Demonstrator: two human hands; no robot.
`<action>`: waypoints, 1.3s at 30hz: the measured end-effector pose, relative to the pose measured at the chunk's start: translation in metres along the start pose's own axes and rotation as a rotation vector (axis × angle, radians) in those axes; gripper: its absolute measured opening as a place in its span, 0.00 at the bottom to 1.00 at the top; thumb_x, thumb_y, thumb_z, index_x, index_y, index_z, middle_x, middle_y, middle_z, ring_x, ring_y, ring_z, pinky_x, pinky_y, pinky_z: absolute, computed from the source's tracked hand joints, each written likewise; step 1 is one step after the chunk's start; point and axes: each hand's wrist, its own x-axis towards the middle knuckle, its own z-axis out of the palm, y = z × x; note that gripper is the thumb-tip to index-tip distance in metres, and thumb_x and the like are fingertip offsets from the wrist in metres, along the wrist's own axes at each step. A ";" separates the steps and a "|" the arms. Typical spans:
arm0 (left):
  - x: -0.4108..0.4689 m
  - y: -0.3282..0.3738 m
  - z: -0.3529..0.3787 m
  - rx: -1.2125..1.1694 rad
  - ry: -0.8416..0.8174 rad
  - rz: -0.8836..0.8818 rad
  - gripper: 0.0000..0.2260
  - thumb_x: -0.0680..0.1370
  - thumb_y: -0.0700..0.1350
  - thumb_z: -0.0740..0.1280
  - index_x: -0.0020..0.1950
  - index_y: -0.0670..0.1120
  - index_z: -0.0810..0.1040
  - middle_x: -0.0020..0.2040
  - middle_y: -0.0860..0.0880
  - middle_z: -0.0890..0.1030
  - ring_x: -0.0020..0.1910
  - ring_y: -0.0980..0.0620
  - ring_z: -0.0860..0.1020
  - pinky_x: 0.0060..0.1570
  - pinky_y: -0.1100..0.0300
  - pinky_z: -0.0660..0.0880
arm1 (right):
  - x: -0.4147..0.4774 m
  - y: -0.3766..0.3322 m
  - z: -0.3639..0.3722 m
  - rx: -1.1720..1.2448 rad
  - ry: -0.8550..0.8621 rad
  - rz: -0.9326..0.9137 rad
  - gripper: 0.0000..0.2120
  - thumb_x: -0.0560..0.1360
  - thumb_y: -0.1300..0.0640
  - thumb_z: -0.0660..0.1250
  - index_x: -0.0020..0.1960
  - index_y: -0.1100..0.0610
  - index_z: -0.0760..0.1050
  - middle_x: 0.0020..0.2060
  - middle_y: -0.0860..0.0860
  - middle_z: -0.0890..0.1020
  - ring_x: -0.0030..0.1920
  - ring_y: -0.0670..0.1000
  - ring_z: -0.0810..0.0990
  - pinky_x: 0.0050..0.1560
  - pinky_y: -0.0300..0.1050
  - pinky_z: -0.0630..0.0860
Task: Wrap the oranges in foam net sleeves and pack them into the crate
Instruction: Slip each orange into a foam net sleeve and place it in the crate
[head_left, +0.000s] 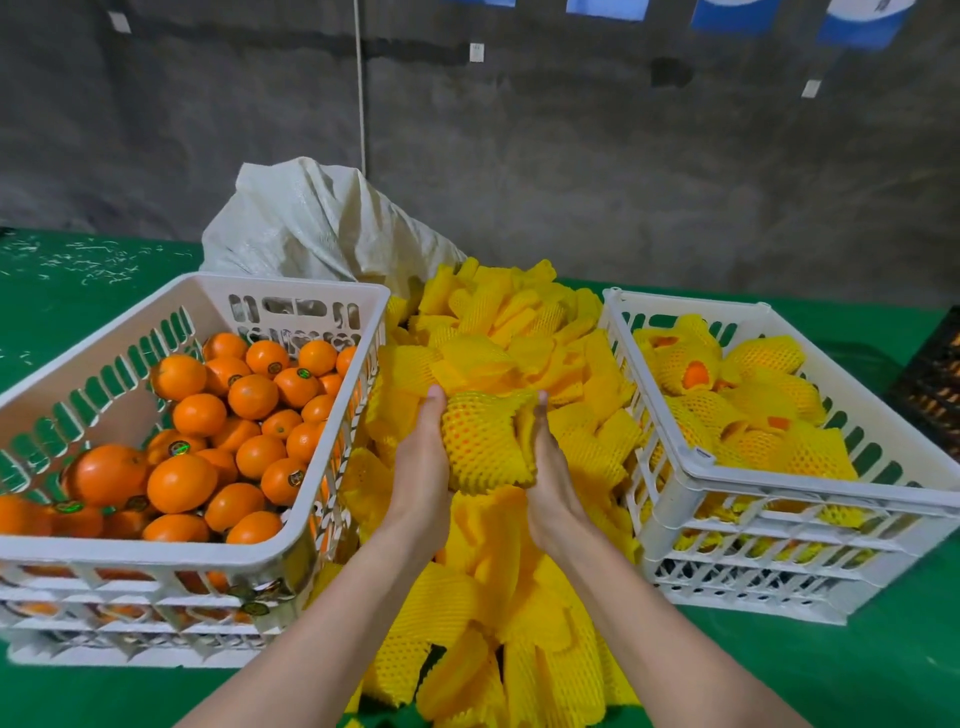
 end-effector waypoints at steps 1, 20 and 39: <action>-0.002 -0.002 0.001 0.115 0.046 0.110 0.15 0.78 0.60 0.59 0.40 0.53 0.76 0.41 0.54 0.82 0.44 0.56 0.80 0.46 0.54 0.76 | 0.001 0.002 0.000 0.050 -0.006 0.022 0.17 0.79 0.43 0.45 0.49 0.45 0.72 0.43 0.41 0.80 0.40 0.38 0.80 0.36 0.30 0.77; 0.003 -0.006 -0.003 -0.105 -0.040 0.083 0.16 0.77 0.51 0.61 0.48 0.37 0.79 0.44 0.43 0.85 0.44 0.47 0.84 0.41 0.55 0.82 | -0.006 0.002 0.009 0.469 0.129 0.104 0.16 0.78 0.45 0.57 0.47 0.53 0.79 0.42 0.51 0.85 0.50 0.53 0.80 0.53 0.50 0.75; -0.011 -0.005 -0.008 0.121 -0.353 -0.314 0.18 0.68 0.55 0.67 0.53 0.48 0.81 0.47 0.45 0.84 0.44 0.47 0.83 0.43 0.54 0.79 | -0.025 0.012 -0.037 -0.447 -0.066 -0.337 0.29 0.67 0.27 0.59 0.62 0.41 0.67 0.64 0.46 0.70 0.67 0.45 0.67 0.65 0.45 0.68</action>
